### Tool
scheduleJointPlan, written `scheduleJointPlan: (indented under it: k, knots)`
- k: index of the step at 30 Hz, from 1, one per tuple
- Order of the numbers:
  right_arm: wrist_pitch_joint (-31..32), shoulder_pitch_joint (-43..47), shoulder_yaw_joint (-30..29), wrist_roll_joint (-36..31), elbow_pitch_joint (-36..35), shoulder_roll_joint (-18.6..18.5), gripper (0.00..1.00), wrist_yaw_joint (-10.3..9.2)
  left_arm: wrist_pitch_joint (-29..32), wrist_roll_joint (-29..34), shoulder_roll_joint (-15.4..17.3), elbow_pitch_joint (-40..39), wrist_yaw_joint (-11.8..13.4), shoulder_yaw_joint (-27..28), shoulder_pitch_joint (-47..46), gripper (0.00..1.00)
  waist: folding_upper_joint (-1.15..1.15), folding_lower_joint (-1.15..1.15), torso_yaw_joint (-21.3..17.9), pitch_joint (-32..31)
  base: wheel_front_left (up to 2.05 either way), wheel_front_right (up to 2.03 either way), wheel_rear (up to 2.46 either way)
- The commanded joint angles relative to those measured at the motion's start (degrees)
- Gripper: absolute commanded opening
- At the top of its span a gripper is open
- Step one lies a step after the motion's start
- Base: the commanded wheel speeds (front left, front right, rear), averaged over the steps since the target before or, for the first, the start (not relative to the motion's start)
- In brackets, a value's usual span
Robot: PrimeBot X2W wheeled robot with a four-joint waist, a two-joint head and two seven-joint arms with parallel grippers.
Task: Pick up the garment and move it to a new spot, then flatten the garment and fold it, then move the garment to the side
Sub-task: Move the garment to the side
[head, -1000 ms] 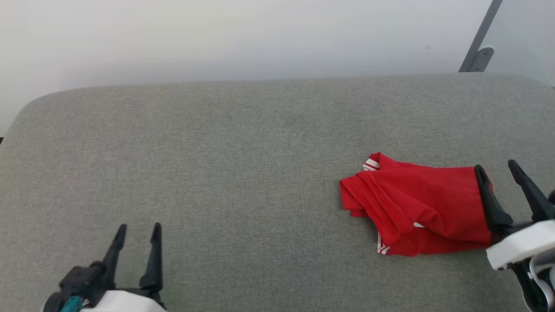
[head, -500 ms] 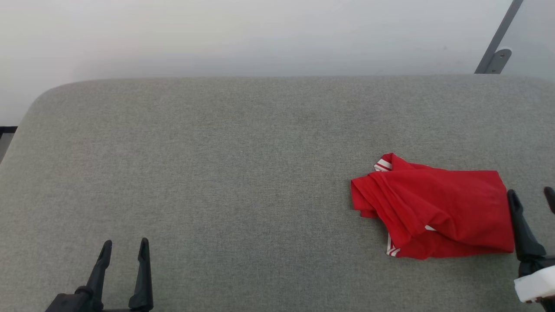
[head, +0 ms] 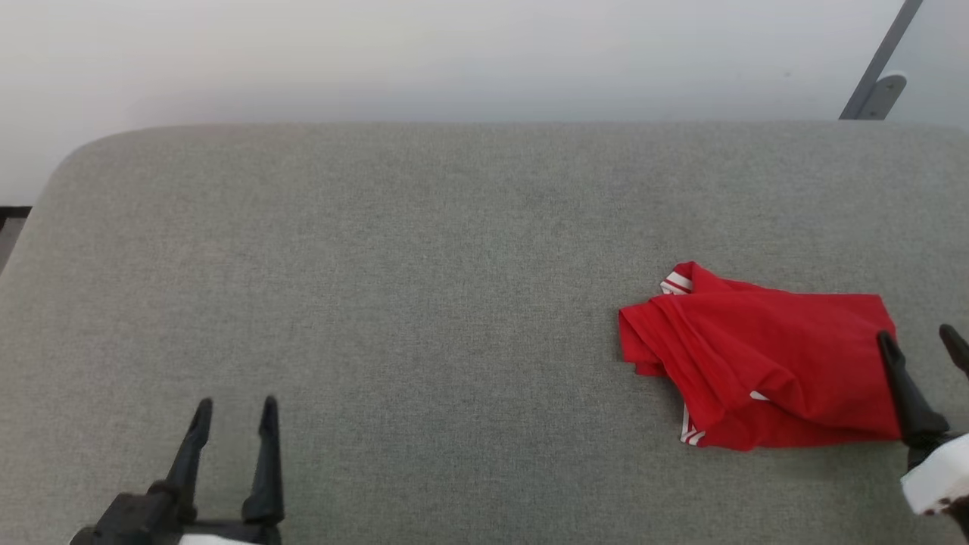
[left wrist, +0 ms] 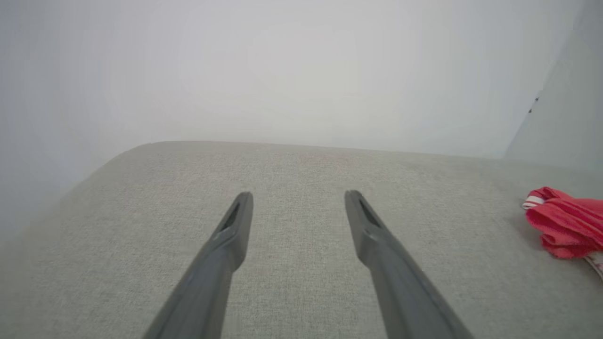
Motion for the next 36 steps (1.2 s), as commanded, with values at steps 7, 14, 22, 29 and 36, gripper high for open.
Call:
scheduleJointPlan:
  k: [7, 14, 22, 29, 36]
  knots:
    - [11.95, -7.01, 1.13, 5.40, 3.47, -8.89, 1.00, -0.03, -0.30, 0.28, 0.13, -0.16, -0.07, -2.19, -5.68, 1.00, 0.00, 0.00, 0.43, 4.65, 0.00, 0.00, 0.00]
    - [26.87, -11.61, 4.85, 14.11, 7.19, -17.06, 1.00, -0.02, -0.30, 0.80, 0.76, 0.62, -0.08, -4.75, -9.88, 1.00, 0.00, 0.00, 0.72, 9.04, 0.00, 0.00, 0.00]
    - [35.55, -16.49, 10.21, 19.08, 10.60, -22.26, 1.00, -0.03, -0.30, 1.04, 0.48, 1.39, -0.08, -6.80, -13.96, 1.00, 0.00, 0.00, 1.38, 13.83, 0.00, 0.00, 0.00]
    - [36.79, -17.53, 19.10, 21.52, 12.99, -21.40, 1.00, 0.00, -0.30, 1.26, 0.79, 2.09, -0.08, -8.17, -16.14, 1.00, 0.00, 0.00, 2.10, 16.14, 0.00, 0.00, 0.00]
    - [35.12, -18.49, 23.74, 24.47, 14.77, -21.24, 0.00, -0.03, -0.30, 1.57, 1.08, 2.39, -0.08, -7.90, -16.96, 1.00, 0.00, 0.00, 0.47, 16.83, 0.00, 0.00, 0.00]
